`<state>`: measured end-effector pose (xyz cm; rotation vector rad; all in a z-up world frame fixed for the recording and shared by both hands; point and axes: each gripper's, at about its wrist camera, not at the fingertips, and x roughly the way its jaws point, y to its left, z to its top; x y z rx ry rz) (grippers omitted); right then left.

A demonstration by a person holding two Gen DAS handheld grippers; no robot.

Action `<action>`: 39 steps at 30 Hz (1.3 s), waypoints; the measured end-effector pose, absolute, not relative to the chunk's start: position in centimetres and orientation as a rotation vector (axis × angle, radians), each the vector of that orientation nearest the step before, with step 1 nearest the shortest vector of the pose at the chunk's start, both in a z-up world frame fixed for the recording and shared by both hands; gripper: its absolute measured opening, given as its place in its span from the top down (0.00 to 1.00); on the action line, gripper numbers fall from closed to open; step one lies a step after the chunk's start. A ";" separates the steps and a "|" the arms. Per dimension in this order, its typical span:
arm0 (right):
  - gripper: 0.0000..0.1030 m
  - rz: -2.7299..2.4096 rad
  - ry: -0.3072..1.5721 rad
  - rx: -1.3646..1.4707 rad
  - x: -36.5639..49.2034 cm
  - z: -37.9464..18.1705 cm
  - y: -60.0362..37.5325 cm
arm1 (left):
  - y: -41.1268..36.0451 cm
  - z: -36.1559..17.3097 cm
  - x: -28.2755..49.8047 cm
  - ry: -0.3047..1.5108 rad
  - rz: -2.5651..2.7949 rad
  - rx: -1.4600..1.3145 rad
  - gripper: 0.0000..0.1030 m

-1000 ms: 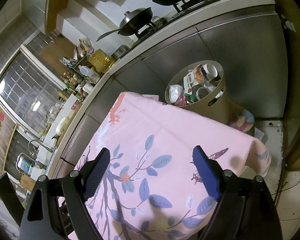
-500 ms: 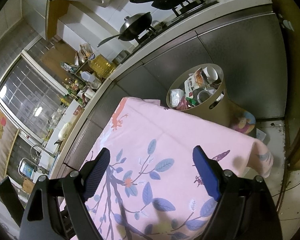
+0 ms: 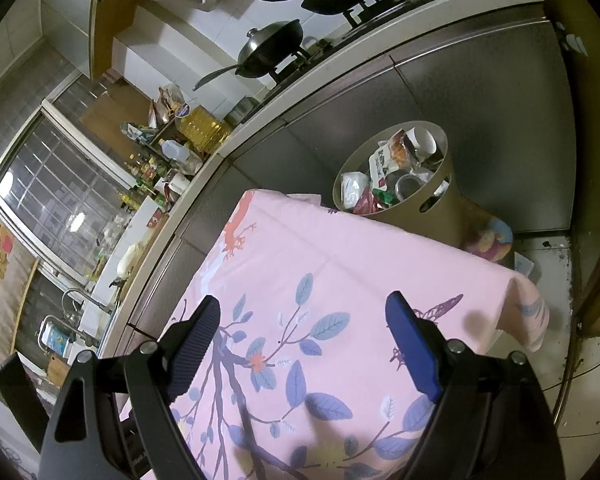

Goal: Collect trash

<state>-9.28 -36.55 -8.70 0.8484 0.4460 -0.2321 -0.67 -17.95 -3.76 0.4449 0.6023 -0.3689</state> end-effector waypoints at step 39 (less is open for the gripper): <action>0.21 -0.227 0.463 0.824 -8.9 -9.0 -36.3 | -18.0 -4.3 -1.0 0.608 -0.382 0.446 0.06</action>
